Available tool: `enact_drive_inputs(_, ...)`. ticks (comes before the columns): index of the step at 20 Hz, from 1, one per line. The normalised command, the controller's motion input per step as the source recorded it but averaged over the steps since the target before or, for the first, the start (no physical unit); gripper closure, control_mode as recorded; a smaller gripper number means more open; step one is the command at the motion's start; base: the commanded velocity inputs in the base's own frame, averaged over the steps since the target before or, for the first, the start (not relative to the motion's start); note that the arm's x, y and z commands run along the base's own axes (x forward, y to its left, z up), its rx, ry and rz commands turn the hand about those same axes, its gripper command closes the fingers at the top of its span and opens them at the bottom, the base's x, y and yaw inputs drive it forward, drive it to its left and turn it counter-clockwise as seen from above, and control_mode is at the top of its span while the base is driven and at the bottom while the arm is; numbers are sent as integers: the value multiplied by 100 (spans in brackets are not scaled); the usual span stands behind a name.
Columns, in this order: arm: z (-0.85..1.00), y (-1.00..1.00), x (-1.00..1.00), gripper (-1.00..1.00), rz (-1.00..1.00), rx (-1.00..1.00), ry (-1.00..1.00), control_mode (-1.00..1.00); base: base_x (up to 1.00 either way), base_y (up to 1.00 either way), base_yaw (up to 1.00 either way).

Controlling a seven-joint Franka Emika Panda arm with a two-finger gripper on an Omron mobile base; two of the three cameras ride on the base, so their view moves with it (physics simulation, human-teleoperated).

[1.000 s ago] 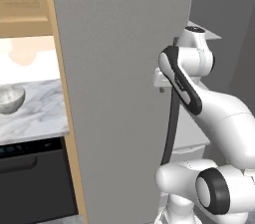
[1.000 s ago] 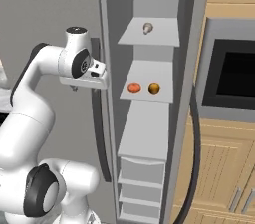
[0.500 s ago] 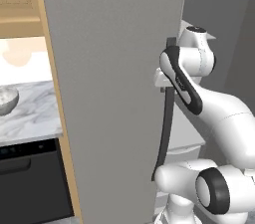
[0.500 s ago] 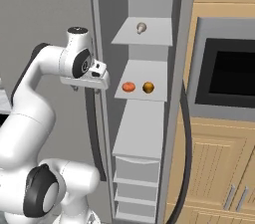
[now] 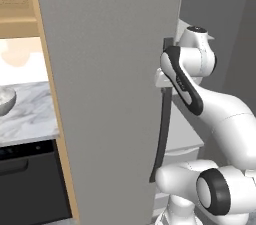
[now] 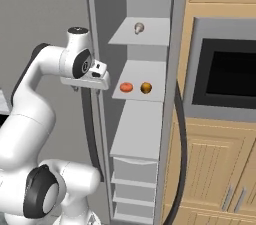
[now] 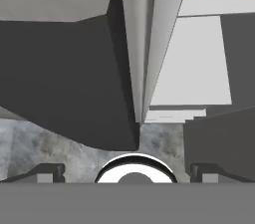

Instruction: Take the mango, mushroom, and squash from the freezer and place them in the bowl on the counter.

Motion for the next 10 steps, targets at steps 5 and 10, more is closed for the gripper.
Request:
enact_drive_inputs(5, 0, 0, 0, -100, 0, 0, 0, 100, 17, -26, 2)
enact_drive_inputs(10, 0, 0, 0, -100, 0, 0, 0, 100, 16, -27, 2)
